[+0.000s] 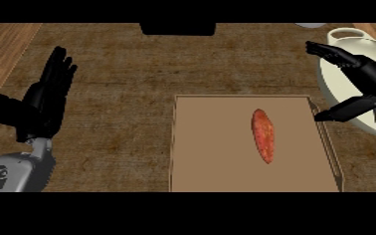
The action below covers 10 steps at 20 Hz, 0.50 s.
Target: Pick the sweet potato from the tray and place it in the pot
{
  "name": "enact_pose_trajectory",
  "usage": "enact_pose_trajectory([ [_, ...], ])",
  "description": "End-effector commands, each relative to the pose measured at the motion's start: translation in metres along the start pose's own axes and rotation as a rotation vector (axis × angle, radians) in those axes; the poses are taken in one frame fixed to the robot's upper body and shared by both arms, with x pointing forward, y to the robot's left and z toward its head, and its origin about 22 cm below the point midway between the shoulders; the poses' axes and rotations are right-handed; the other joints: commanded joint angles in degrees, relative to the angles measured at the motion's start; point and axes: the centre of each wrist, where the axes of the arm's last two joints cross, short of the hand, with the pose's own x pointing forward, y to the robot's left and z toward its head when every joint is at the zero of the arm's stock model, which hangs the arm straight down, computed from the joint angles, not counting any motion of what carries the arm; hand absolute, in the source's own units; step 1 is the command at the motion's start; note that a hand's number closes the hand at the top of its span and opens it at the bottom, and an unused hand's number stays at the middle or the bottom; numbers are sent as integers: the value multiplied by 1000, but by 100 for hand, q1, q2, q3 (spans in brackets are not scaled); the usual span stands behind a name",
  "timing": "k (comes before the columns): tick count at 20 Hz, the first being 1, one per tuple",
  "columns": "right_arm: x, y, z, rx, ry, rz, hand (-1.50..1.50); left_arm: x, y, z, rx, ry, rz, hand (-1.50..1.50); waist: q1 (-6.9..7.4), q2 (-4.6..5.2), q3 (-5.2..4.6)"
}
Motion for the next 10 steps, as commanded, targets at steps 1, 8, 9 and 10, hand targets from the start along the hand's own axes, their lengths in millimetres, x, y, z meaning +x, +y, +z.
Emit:
enact_pose_trajectory([
  [1,23,-3,-24,268,84,94,-150,-2,-8,2,-3,16,16,0,-45,-21,-11],
  [8,54,34,-57,565,199,317,-150,-1,-1,0,16,-9,0,0,-108,-36,-10],
  [9,56,34,-51,583,211,330,-150,-5,17,-4,18,8,-2,0,-139,-34,-11],
  [10,71,34,-68,604,231,337,-150,-8,1,2,22,31,10,0,-123,-40,-11],
])
